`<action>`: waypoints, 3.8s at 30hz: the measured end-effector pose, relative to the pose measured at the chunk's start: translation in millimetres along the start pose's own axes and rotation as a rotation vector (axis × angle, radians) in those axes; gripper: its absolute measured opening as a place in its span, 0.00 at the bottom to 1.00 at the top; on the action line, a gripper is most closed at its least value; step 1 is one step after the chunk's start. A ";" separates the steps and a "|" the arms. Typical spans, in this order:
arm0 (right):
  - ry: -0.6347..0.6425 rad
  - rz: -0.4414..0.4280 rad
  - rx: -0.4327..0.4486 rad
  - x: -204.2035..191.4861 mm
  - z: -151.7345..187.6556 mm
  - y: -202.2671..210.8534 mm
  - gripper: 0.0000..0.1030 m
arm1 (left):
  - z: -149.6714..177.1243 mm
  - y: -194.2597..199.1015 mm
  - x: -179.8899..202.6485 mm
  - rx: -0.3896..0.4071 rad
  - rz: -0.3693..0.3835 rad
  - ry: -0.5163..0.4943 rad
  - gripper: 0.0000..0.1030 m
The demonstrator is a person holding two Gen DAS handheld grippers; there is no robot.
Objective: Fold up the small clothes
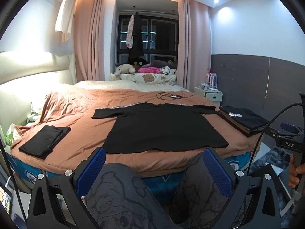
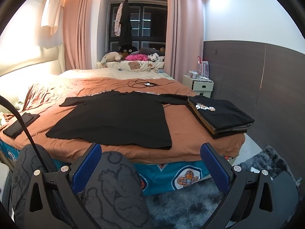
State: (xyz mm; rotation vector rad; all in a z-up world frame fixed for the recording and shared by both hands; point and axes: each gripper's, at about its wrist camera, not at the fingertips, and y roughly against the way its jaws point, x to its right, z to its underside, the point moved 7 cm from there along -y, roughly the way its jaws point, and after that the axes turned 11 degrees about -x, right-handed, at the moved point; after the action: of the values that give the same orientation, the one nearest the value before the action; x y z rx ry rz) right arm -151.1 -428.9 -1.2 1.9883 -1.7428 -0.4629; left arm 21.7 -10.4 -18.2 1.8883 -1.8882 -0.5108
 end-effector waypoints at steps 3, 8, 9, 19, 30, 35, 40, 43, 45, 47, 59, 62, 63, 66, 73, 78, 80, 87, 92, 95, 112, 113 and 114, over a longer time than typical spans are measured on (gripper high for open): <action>-0.012 -0.009 0.008 4.4 2.1 -2.6 1.00 | 1.0 -0.7 0.3 -0.003 -0.010 0.000 1.00; -0.033 -0.021 0.002 9.1 6.3 -3.5 1.00 | -0.5 0.4 1.7 -0.006 -0.004 -0.007 1.00; -0.038 -0.020 -0.001 10.4 7.1 -3.8 1.00 | -0.9 0.3 1.8 -0.007 -0.003 -0.007 1.00; -0.046 -0.007 0.006 9.7 5.6 1.7 1.00 | -0.3 3.0 6.5 -0.004 0.003 -0.030 1.00; -0.056 -0.002 0.008 15.1 -3.5 -11.1 1.00 | -14.3 -9.6 6.1 -0.006 0.003 -0.042 1.00; -0.055 -0.002 -0.006 13.7 -7.7 -21.8 1.00 | -16.0 -21.4 0.9 -0.023 0.006 -0.042 1.00; -0.053 -0.014 -0.016 12.7 -17.5 -32.4 1.00 | -19.4 -30.9 -3.4 -0.031 0.005 -0.047 1.00; -0.047 -0.018 -0.024 11.0 -22.6 -39.0 1.00 | -21.0 -37.7 -7.5 -0.042 0.000 -0.043 1.00; -0.043 -0.023 -0.031 10.8 -24.7 -44.3 1.00 | -22.0 -42.3 -11.1 -0.048 -0.002 -0.036 1.00; -0.039 -0.026 -0.037 9.4 -27.1 -48.2 1.00 | -23.1 -46.9 -17.0 -0.056 -0.008 -0.030 1.00; -0.014 -0.040 -0.098 -1.3 -53.1 -84.0 1.00 | -38.8 -95.5 -49.4 -0.136 -0.043 0.024 1.00; -0.005 -0.044 -0.112 -2.5 -61.1 -95.8 1.00 | -42.3 -109.8 -59.3 -0.159 -0.052 0.038 1.00; -0.003 -0.045 -0.114 -3.9 -64.0 -99.0 1.00 | -43.6 -114.8 -62.7 -0.166 -0.055 0.043 1.00; -0.005 -0.051 -0.130 -2.1 -70.6 -111.6 1.00 | -47.2 -129.4 -72.7 -0.188 -0.066 0.055 1.00; 0.001 -0.058 -0.155 -5.1 -85.9 -135.5 1.00 | -54.2 -159.5 -89.5 -0.244 -0.098 0.070 1.00; 0.006 -0.034 -0.168 -8.4 -100.4 -154.3 1.00 | -62.3 -182.0 -96.3 -0.281 -0.123 0.062 1.00; 0.005 -0.033 -0.169 -10.6 -105.2 -158.5 1.00 | -64.4 -194.1 -98.4 -0.313 -0.125 0.059 1.00; 0.014 -0.039 -0.177 -21.9 -124.6 -182.0 1.00 | -77.6 -225.0 -98.3 -0.364 -0.142 0.040 1.00; 0.037 -0.048 -0.180 -24.2 -134.6 -200.6 1.00 | -88.5 -241.6 -105.5 -0.363 -0.129 0.051 1.00; 0.047 -0.065 -0.177 -27.3 -141.0 -208.8 1.00 | -97.0 -251.2 -111.7 -0.356 -0.118 0.062 1.00; 0.129 -0.116 -0.156 -53.3 -198.5 -283.8 1.00 | -154.7 -313.9 -187.7 -0.335 -0.196 0.091 1.00; 0.134 -0.122 -0.160 -56.4 -201.6 -288.0 1.00 | -157.5 -318.1 -193.0 -0.339 -0.198 0.095 1.00; 0.138 -0.132 -0.165 -60.8 -205.3 -294.2 1.00 | -160.7 -322.5 -198.3 -0.343 -0.200 0.095 1.00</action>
State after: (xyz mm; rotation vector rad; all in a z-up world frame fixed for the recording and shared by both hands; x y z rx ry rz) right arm 194.9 -316.6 10.0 1.9754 -1.4496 -0.4843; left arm 378.1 190.2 -61.8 1.8400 -1.4515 -0.7424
